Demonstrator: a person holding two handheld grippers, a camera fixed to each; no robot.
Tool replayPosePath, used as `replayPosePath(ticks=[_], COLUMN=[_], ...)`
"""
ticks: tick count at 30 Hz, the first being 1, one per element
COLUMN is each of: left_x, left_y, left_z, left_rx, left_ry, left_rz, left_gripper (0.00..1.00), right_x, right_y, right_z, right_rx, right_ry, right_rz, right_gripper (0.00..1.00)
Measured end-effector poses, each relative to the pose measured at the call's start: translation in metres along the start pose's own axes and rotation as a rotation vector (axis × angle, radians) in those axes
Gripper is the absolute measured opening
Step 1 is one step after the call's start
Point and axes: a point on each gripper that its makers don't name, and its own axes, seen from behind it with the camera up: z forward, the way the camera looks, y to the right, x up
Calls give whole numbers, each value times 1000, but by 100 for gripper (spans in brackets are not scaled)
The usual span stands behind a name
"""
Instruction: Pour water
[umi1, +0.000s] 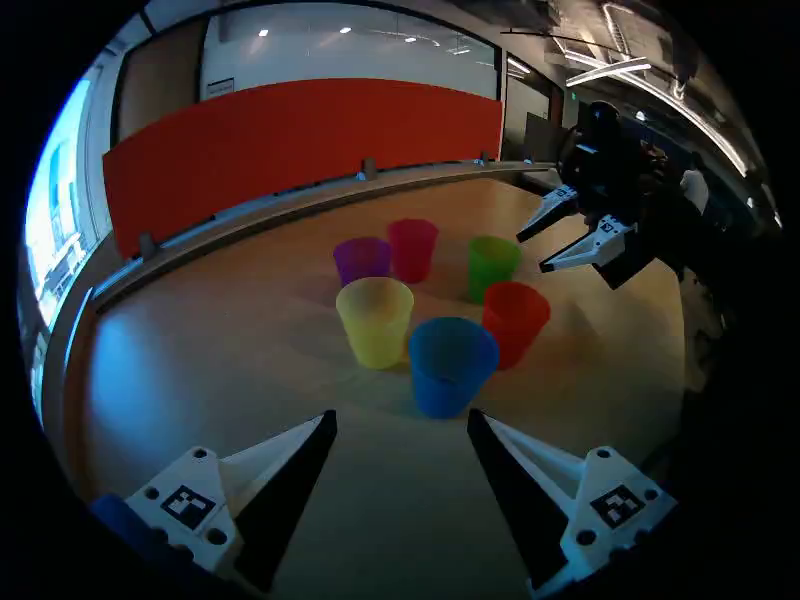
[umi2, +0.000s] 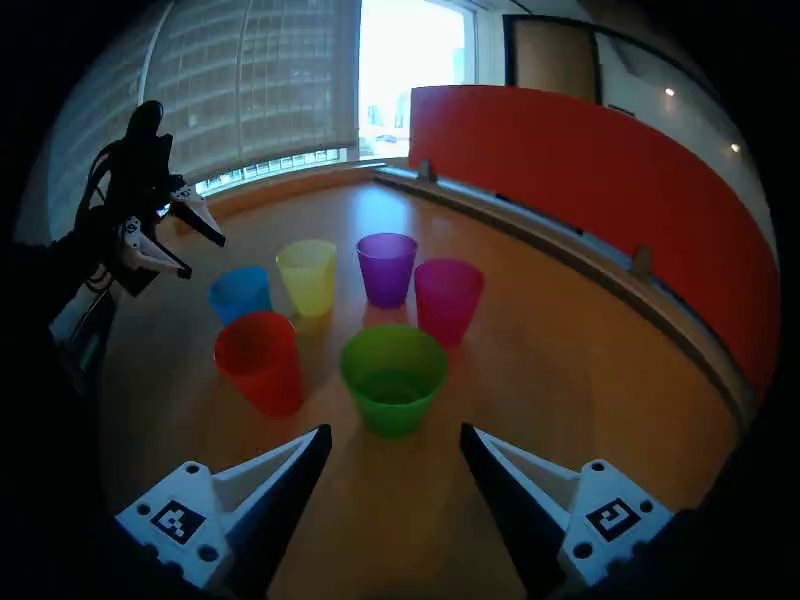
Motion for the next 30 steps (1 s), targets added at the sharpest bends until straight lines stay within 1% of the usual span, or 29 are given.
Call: replayPosePath(ticks=[7, 12, 17, 20, 24, 30], left_x=[7, 14, 23, 29, 36, 52], left_y=[-7, -13, -14, -14, -12, -13], left_z=[-14, -20, -26, -30, -35, -46], left_rx=[58, 107, 153, 184, 217, 281], left_ry=[61, 112, 166, 207, 259, 339], left_rz=[-9, -14, -4, -13, -27, -25], left_gripper=[98, 98, 98, 97, 98, 98], right_x=[-2, -1, 1, 3, 2, 9], right_y=[-2, -2, 2, 5, 8, 14], right_z=[-32, -50, -67, -77, -89, -106], right_rx=[-60, -107, -176, -224, -280, -372], right_ry=[51, 87, 128, 161, 196, 254], right_rz=[19, 37, 54, 74, 111, 134], right_gripper=[99, 100, 100, 99, 99, 99])
